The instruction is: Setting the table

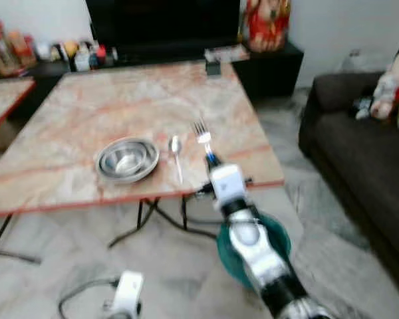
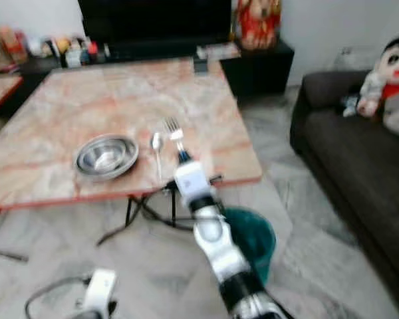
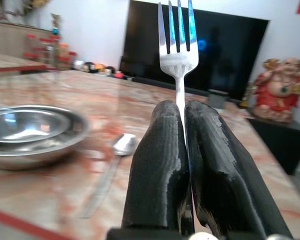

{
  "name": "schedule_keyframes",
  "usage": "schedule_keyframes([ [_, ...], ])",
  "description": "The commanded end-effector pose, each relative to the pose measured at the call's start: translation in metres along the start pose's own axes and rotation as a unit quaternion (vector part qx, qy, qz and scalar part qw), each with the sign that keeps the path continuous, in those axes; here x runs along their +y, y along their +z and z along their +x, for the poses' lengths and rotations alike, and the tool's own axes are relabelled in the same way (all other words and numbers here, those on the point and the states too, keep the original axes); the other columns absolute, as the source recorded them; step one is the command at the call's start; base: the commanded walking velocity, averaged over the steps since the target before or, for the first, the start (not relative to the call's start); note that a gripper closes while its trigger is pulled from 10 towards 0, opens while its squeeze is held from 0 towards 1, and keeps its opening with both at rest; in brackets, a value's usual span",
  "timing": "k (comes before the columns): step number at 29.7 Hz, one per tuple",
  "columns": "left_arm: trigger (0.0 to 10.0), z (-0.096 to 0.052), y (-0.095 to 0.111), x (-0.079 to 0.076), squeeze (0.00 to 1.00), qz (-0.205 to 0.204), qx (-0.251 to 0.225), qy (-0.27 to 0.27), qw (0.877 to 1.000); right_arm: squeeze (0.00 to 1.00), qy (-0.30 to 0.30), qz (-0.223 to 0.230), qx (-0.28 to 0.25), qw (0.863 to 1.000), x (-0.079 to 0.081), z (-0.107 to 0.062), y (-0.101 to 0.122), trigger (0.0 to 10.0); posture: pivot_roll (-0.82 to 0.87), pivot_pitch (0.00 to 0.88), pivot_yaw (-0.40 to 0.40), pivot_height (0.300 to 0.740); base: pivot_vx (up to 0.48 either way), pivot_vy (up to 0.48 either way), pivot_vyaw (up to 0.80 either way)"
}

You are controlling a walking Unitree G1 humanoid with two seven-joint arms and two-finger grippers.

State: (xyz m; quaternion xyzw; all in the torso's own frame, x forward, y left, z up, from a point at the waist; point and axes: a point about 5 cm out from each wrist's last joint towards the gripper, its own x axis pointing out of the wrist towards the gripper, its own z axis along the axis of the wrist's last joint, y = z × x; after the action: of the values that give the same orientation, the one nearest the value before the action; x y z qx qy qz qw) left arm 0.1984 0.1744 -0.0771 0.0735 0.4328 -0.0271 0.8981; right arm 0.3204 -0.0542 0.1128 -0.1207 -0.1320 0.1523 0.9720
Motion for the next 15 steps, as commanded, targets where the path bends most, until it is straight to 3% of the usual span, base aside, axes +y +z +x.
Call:
schedule_keyframes([
  [1, 10.0, 0.0006, 0.0007, -0.0078, 0.00, -0.004, 0.003, -0.007, 1.000, 0.00, -0.003, -0.010, -0.003, 1.000, -0.0058, 0.0002, 0.0006, 10.0, -0.08, 0.000, 0.063, 0.740, 0.307, 0.000, 0.58],
  [3, 10.0, 0.0006, 0.0008, -0.0079, 0.00, -0.004, 0.003, -0.007, 1.000, 0.00, -0.003, -0.005, -0.003, 1.000, -0.0055, 0.0003, 0.0005, 10.0, -0.08, 0.000, 0.063, 0.740, 0.309, 0.000, 0.49],
  [9, 10.0, 0.0007, 0.0011, -0.0080, 0.00, -0.006, 0.002, -0.007, 1.000, 0.00, -0.008, 0.003, -0.003, 1.000, -0.0056, 0.0007, 0.0009, 10.0, -0.08, 0.000, 0.061, 0.740, 0.301, 0.000, 0.00],
  [15, 10.0, 0.0007, 0.0010, -0.0080, 0.00, -0.004, 0.002, -0.007, 1.000, 0.00, -0.002, -0.022, 0.003, 1.000, -0.0042, 0.0005, -0.0006, 10.0, -0.08, 0.000, 0.067, 0.740, 0.296, 0.000, 0.16],
])
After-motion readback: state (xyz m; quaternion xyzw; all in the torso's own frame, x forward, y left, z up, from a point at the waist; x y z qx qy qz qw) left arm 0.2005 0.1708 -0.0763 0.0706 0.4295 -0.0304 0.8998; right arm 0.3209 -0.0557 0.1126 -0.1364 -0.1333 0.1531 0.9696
